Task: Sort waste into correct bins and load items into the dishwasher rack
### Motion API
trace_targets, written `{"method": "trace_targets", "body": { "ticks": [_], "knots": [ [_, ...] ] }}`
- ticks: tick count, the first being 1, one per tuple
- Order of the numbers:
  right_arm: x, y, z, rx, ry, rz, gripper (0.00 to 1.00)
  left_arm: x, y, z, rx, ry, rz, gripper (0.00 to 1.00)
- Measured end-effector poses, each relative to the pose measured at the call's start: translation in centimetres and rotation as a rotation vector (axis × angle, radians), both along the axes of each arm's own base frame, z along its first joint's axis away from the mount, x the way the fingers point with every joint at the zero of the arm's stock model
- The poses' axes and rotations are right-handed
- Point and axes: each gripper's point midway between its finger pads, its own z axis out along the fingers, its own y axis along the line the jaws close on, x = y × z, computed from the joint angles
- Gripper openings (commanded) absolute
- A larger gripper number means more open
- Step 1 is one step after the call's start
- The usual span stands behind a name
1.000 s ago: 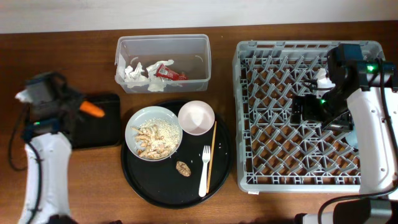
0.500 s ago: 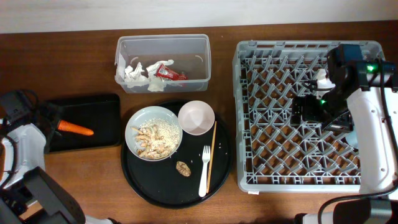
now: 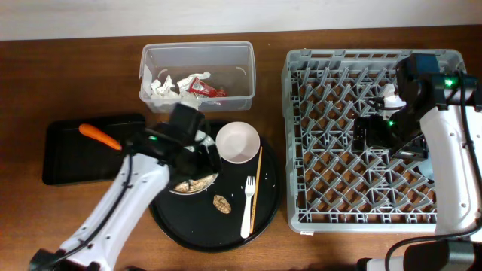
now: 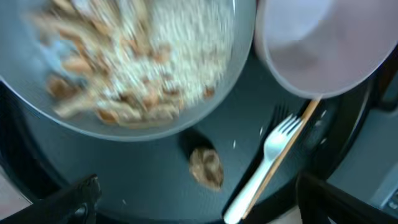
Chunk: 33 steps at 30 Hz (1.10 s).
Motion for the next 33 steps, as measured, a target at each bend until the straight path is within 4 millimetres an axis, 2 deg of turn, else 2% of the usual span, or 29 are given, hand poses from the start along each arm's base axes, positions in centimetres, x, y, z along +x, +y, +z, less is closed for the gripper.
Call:
{"method": "trace_targets", "body": {
  "ticks": [5, 9, 10, 11, 13, 16, 20, 21, 25, 29, 31, 33],
  "knots": [
    [0.0, 0.0, 0.0, 0.000, 0.000, 0.000, 0.98, -4.6, -4.4, -5.2, 0.062, 0.174, -0.067, 0.99],
    [0.0, 0.0, 0.0, 0.000, 0.001, 0.000, 0.98, -5.3, -5.6, -8.1, 0.085, 0.230, -0.047, 0.97],
    [0.0, 0.0, 0.0, 0.000, 0.001, 0.000, 0.98, -5.4, -5.6, -8.7, 0.088, 0.237, -0.039, 0.95],
    [0.0, 0.0, 0.0, 0.000, 0.001, 0.000, 0.98, -5.3, -5.6, -9.3, 0.091, 0.242, -0.031, 0.81],
    [0.0, 0.0, 0.0, 0.000, 0.000, 0.000, 0.98, -5.3, -5.5, -9.8, 0.100, 0.249, -0.020, 0.63],
    [0.0, 0.0, 0.0, 0.000, 0.001, 0.000, 0.98, -5.1, -5.4, -9.9, 0.109, 0.239, -0.011, 0.40],
    [0.0, 0.0, 0.0, 0.000, 0.001, -0.001, 0.98, -4.9, -5.5, -9.9, 0.107, 0.228, -0.010, 0.30],
    [0.0, 0.0, 0.0, 0.000, 0.000, 0.000, 0.98, -4.9, -5.5, -9.9, 0.108, 0.229, -0.010, 0.19],
    [0.0, 0.0, 0.0, 0.000, 0.001, 0.000, 0.98, -5.2, -5.1, -9.9, 0.123, 0.241, -0.009, 0.08],
    [0.0, 0.0, 0.0, 0.000, 0.002, 0.000, 0.98, -5.1, -3.0, -9.1, 0.170, 0.244, 0.001, 0.08],
    [-0.1, 0.0, 0.0, 0.000, 0.005, 0.000, 0.98, -4.0, -1.6, -6.9, 0.172, 0.178, 0.032, 0.08],
    [-0.1, 0.0, 0.0, 0.000, 0.004, 0.001, 0.98, -2.3, 0.2, -3.8, 0.152, 0.062, 0.080, 0.09]
  ]
}}
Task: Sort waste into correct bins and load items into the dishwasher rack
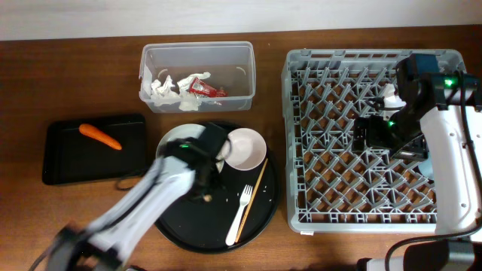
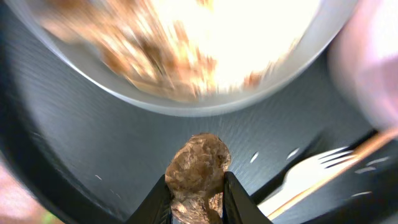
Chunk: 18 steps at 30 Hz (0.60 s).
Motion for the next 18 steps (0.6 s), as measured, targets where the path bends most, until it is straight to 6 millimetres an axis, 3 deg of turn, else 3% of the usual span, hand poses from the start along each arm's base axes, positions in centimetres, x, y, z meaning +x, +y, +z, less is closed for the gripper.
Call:
{"method": "trace_targets", "body": {
  "ticks": [2, 4, 9, 11, 14, 18],
  "knots": [
    [0.0, 0.0, 0.0, 0.000, 0.001, 0.002, 0.98, 2.1, 2.7, 3.6, -0.007, -0.149, 0.080, 0.08],
    [0.0, 0.0, 0.0, 0.000, 0.001, 0.002, 0.98, 4.5, 7.2, 6.2, 0.012, -0.280, 0.211, 0.08],
    [-0.1, 0.0, 0.0, 0.000, 0.003, 0.002, 0.98, 8.1, 17.8, 7.2, 0.082, -0.411, 0.493, 0.08],
    [-0.1, 0.0, 0.0, 0.000, 0.004, 0.002, 0.99, 8.7, 22.5, 6.7, 0.119, -0.436, 0.616, 0.08],
    [-0.1, 0.0, 0.0, 0.000, 0.004, 0.002, 0.98, 9.0, 27.0, 5.1, 0.150, -0.432, 0.729, 0.14],
    [-0.1, 0.0, 0.0, 0.000, 0.004, 0.002, 0.98, 8.7, 30.4, 0.9, 0.163, -0.346, 0.813, 0.38]
  ]
}}
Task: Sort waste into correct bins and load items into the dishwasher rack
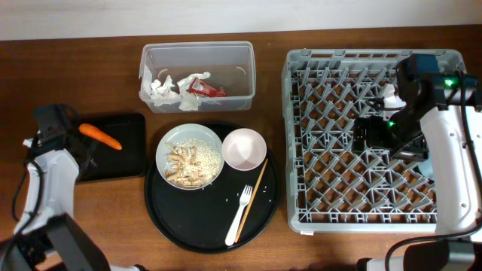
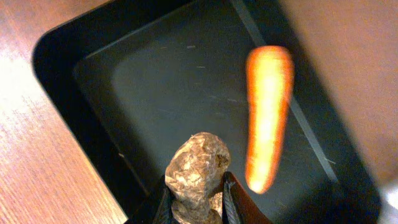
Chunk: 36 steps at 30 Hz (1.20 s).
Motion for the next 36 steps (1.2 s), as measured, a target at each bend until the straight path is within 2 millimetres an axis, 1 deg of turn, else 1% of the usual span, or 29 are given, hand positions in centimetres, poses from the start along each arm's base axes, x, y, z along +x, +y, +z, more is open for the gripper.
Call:
{"method": "trace_targets", "body": {
  "ticks": [1, 2, 5, 8, 11, 12, 13, 14, 15, 17, 18, 19, 21, 23, 24, 25, 26, 27, 29, 30, 31, 32, 34, 35, 36],
  "knots": [
    [0.0, 0.0, 0.0, 0.000, 0.000, 0.000, 0.98, -0.2, 0.4, -0.8, -0.012, 0.016, 0.006, 0.42],
    [0.0, 0.0, 0.0, 0.000, 0.001, 0.000, 0.98, -0.3, 0.7, -1.1, -0.019, 0.020, 0.014, 0.47],
    [-0.1, 0.0, 0.0, 0.000, 0.003, 0.000, 0.98, -0.4, 1.3, -1.3, -0.030, 0.009, 0.027, 0.66],
    [-0.1, 0.0, 0.0, 0.000, 0.002, 0.000, 0.98, -0.2, 0.8, -1.4, -0.057, -0.002, 0.012, 0.71],
    [-0.1, 0.0, 0.0, 0.000, 0.002, 0.000, 0.98, 0.6, -0.3, -0.9, -0.101, -0.026, -0.041, 0.71],
    [-0.1, 0.0, 0.0, 0.000, 0.003, 0.000, 0.98, 1.1, -1.0, -0.3, -0.114, -0.041, -0.079, 0.71],
    [-0.1, 0.0, 0.0, 0.000, 0.002, -0.001, 0.98, 1.8, -2.3, 1.1, -0.118, -0.074, -0.138, 0.72],
    [-0.1, 0.0, 0.0, 0.000, 0.002, 0.000, 0.98, 2.0, -3.8, 2.2, -0.131, -0.086, -0.193, 0.73],
    [-0.1, 0.0, 0.0, 0.001, 0.003, 0.000, 0.98, 1.7, -5.0, 2.8, -0.147, -0.083, -0.228, 0.74],
    [0.0, 0.3, 0.0, 0.015, -0.002, 0.008, 0.98, -0.8, -8.3, 3.1, -0.218, 0.015, -0.296, 0.75],
    [0.3, 0.8, 0.1, 0.046, -0.015, 0.033, 0.98, -2.6, -10.2, 2.6, -0.262, 0.098, -0.338, 0.75],
    [0.6, 1.6, 0.2, 0.087, -0.035, 0.064, 0.98, -3.6, -11.5, 2.2, -0.286, 0.152, -0.378, 0.75],
    [1.3, 3.2, 0.4, 0.140, -0.071, 0.138, 0.98, -5.6, -14.0, 1.4, -0.311, 0.253, -0.495, 0.81],
    [1.8, 5.7, 0.6, 0.163, -0.100, 0.233, 0.98, -7.4, -15.5, 0.6, -0.328, 0.336, -0.562, 0.82],
    [2.0, 7.4, 0.7, 0.175, -0.118, 0.296, 0.98, -8.7, -16.0, 0.1, -0.338, 0.387, -0.586, 0.83],
    [1.9, 9.8, 0.8, 0.196, -0.135, 0.376, 0.98, -9.6, -16.4, -0.3, -0.345, 0.426, -0.602, 0.83],
    [2.5, 11.1, 1.0, 0.199, -0.172, 0.421, 0.98, -10.2, -16.5, -0.5, -0.349, 0.449, -0.610, 0.83],
    [3.4, 13.2, 1.3, 0.209, -0.231, 0.485, 0.98, -10.9, -16.6, -0.7, -0.356, 0.475, -0.611, 0.83],
    [3.4, 18.1, 1.9, 0.238, -0.308, 0.632, 0.98, -12.1, -16.6, -1.2, -0.369, 0.516, -0.610, 0.83],
    [4.0, 19.8, 2.0, 0.235, -0.351, 0.662, 0.99, -12.3, -16.6, -1.3, -0.370, 0.521, -0.611, 0.83],
    [4.3, 21.1, 2.0, 0.236, -0.373, 0.685, 0.99, -12.5, -16.6, -1.4, -0.373, 0.529, -0.610, 0.83],
    [4.4, 22.0, 1.5, 0.226, -0.370, 0.687, 0.99, -12.6, -16.6, -1.5, -0.374, 0.533, -0.610, 0.83],
    [5.2, 23.7, -0.6, 0.203, -0.341, 0.678, 1.00, -12.8, -16.6, -1.6, -0.375, 0.539, -0.609, 0.83],
    [5.6, 24.0, -1.9, 0.190, -0.312, 0.663, 0.98, -12.8, -16.6, -1.6, -0.375, 0.539, -0.609, 0.83],
    [5.9, 24.0, -2.7, 0.181, -0.297, 0.651, 0.97, -12.8, -16.6, -1.6, -0.375, 0.539, -0.609, 0.83]
  ]
}}
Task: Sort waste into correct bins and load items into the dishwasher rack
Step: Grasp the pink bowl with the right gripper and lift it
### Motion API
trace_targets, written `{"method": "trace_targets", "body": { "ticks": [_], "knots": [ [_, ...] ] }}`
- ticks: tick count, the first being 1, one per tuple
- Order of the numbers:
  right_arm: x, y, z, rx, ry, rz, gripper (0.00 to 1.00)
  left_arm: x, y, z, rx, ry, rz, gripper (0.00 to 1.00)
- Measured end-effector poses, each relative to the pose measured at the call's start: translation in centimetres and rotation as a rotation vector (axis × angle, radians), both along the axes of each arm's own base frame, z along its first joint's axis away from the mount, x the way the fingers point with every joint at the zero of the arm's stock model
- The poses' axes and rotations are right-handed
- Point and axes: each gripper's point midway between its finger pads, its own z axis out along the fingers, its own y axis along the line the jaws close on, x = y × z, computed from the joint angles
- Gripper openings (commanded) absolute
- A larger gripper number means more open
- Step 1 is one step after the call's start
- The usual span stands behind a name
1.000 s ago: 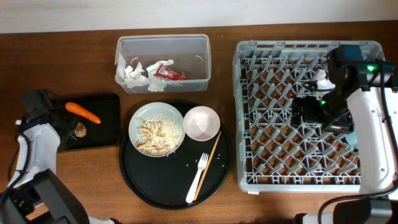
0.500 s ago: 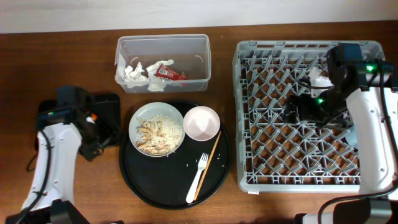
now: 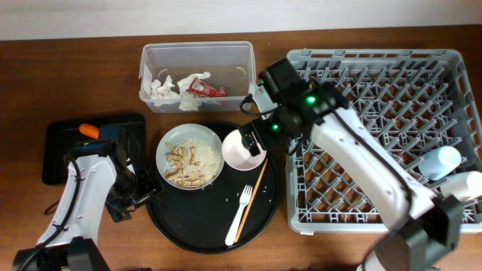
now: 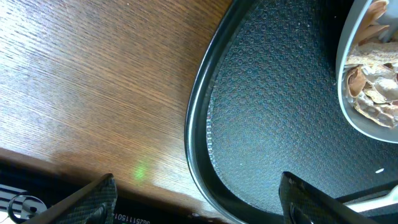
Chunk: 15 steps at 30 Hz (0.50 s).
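Note:
My left gripper (image 4: 202, 205) is open with nothing between its fingers, low over the left rim of the round black tray (image 4: 261, 124); in the overhead view this left gripper (image 3: 143, 188) sits beside the bowl of rice and scraps (image 3: 190, 156). The right gripper (image 3: 260, 135) reaches from the rack side to the rim of the white bowl (image 3: 239, 152); its jaws are hidden from above. A white fork (image 3: 242, 214) and a chopstick (image 3: 254, 188) lie on the tray. The grey dishwasher rack (image 3: 361, 98) stands at the right.
A clear bin (image 3: 197, 53) with crumpled paper and a red wrapper is at the back. A black rectangular tray (image 3: 60, 150) at the left shows the tip of a carrot (image 3: 89, 129), the rest under my left arm. White cups (image 3: 439, 161) lie at the rack's right edge.
The left gripper, then shut on a brown lump above the rectangular tray, is now open and without it at the round tray's left rim. The right arm moved from over the rack to the white bowl.
The left gripper was open over the round tray near a brown lump. Then it was shut on the lump, then held it over the rectangular tray beside the carrot. Now it is open at the round tray, and the lump is out of sight.

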Motion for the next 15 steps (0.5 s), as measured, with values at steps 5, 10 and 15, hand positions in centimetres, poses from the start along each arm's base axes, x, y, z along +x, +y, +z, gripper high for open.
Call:
{"method": "trace_targets", "body": {
  "ticks": [5, 10, 15],
  "knots": [
    [1.3, 0.2, -6.2, -0.084, 0.111, -0.038, 0.87, 0.0, 0.0, 0.0, 0.000, 0.000, 0.000, 0.83],
    [1.3, 0.1, -10.6, -0.140, 0.202, -0.049, 0.72, 0.1, 0.0, 0.0, 0.001, -0.003, 0.000, 0.83],
    [1.3, 0.1, -12.2, -0.155, 0.230, -0.052, 0.57, 0.1, 0.0, -0.1, 0.001, -0.003, 0.000, 0.83]
  ]
}}
